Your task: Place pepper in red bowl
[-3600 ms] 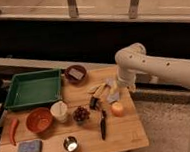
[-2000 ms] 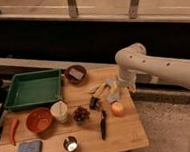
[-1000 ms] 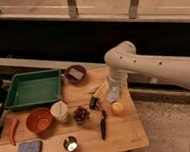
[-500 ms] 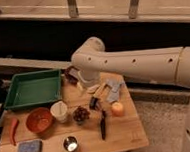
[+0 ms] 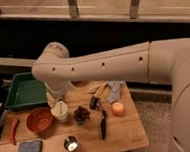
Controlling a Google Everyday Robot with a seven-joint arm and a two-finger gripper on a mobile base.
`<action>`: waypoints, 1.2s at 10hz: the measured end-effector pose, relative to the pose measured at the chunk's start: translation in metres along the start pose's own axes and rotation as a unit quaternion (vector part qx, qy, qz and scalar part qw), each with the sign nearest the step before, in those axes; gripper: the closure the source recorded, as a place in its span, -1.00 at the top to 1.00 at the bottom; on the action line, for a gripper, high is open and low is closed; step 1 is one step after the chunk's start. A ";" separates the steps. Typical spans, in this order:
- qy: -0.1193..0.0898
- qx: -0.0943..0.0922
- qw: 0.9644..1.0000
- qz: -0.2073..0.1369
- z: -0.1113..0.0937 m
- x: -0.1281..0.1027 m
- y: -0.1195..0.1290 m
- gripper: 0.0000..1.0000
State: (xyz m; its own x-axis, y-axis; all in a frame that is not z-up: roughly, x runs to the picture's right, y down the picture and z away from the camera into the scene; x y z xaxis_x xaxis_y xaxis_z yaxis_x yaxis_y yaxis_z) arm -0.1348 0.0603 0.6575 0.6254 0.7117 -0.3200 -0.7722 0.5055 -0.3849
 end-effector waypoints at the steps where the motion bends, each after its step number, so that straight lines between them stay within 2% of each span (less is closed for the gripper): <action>1: 0.000 0.000 1.000 0.000 0.000 0.000 0.000 0.46; 7: -0.004 -0.005 1.000 -0.008 0.002 -0.003 0.005 0.46; 8: -0.003 -0.008 1.000 -0.019 0.004 -0.009 0.013 0.46; 10: 0.001 -0.014 0.998 -0.059 0.015 -0.034 0.041 0.46; 12: 0.003 -0.026 0.995 -0.100 0.028 -0.067 0.077 0.46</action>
State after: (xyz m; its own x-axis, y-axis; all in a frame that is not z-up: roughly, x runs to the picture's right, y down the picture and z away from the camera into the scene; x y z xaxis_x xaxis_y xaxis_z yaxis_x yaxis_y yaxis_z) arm -0.2394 0.0654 0.6734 0.7672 0.5957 -0.2379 -0.6251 0.6112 -0.4855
